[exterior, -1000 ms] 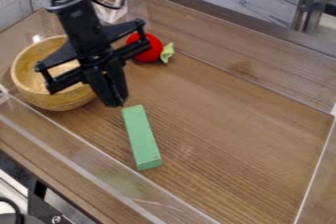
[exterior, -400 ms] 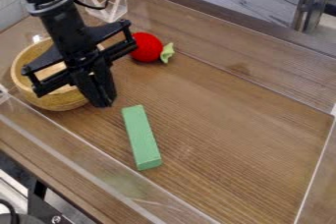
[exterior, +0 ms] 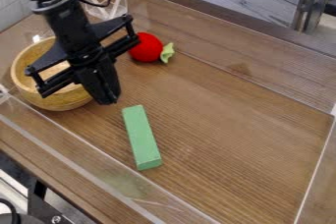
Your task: Put the green stick in the brown bowl
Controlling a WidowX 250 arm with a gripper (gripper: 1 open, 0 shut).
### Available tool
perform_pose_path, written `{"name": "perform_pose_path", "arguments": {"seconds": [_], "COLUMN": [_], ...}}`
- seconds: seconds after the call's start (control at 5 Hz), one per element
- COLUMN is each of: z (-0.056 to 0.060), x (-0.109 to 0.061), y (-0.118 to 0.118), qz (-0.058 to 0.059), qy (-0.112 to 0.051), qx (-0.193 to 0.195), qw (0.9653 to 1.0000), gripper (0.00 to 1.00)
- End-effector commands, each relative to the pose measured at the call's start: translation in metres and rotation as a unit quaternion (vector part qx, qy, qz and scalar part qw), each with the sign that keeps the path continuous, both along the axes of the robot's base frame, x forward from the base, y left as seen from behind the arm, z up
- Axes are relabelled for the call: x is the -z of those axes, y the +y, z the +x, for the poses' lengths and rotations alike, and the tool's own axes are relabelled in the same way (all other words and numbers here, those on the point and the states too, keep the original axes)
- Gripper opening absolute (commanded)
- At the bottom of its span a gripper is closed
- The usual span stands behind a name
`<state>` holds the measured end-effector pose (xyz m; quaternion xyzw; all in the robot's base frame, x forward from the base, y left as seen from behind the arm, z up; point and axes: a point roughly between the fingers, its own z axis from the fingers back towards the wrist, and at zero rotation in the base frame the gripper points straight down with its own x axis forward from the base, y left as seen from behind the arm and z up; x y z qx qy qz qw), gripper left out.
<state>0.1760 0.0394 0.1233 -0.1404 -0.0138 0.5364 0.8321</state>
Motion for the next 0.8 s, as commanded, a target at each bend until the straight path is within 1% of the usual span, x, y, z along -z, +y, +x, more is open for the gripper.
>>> {"name": "perform_pose_path", "arguments": {"seconds": [0.0, 0.2, 0.4, 0.6], "z": [0.002, 0.003, 0.005, 0.01], "x": [-0.008, -0.01, -0.013, -0.008], "y": [0.012, 0.004, -0.004, -0.024], "qz": [0.005, 0.004, 0.003, 0.019], "qy": [-0.015, -0.015, -0.015, -0.013], "qx": [-0.005, 0.034, 0.072, 0.087], "qw": [0.9999, 0.9993, 0.9973, 0.9959], "gripper": [0.0, 0.0, 0.0, 1.0]}}
